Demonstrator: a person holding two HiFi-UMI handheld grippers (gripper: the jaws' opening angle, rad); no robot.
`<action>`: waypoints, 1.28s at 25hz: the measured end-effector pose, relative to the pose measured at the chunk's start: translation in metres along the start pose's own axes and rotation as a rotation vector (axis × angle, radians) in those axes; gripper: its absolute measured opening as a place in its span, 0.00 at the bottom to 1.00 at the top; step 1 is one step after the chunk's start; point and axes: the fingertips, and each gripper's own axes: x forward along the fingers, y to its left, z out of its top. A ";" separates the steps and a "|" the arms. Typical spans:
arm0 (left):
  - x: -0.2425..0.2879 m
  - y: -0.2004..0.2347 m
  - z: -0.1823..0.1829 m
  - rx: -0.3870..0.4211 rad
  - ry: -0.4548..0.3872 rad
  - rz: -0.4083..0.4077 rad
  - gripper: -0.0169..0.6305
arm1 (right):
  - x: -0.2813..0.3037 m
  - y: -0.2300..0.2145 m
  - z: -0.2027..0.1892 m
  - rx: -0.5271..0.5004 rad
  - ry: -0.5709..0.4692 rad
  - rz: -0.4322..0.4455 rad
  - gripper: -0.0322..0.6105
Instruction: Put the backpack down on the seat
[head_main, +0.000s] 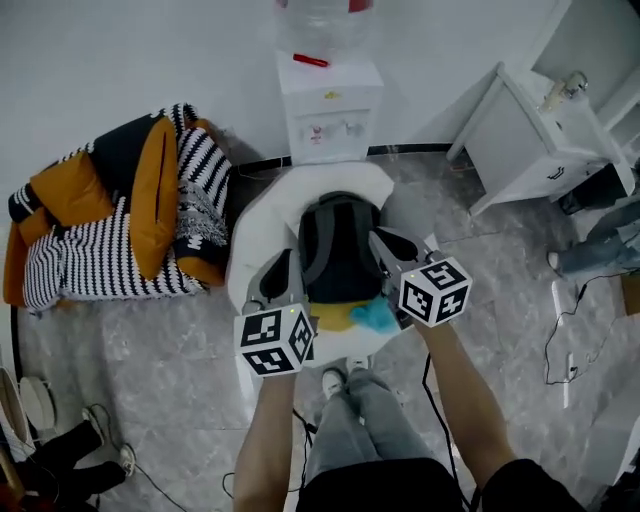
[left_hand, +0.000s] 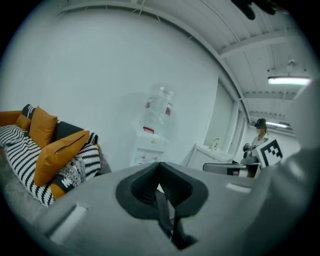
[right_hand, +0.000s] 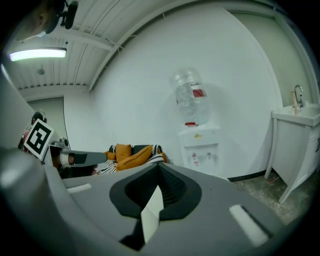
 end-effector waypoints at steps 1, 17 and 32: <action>-0.006 -0.005 0.012 0.014 -0.009 -0.007 0.03 | -0.006 0.006 0.014 -0.005 -0.020 0.005 0.06; -0.076 -0.096 0.131 0.109 -0.227 -0.076 0.03 | -0.113 0.076 0.134 -0.178 -0.275 0.051 0.06; -0.080 -0.121 0.127 0.116 -0.264 -0.065 0.03 | -0.141 0.052 0.160 -0.081 -0.345 0.038 0.06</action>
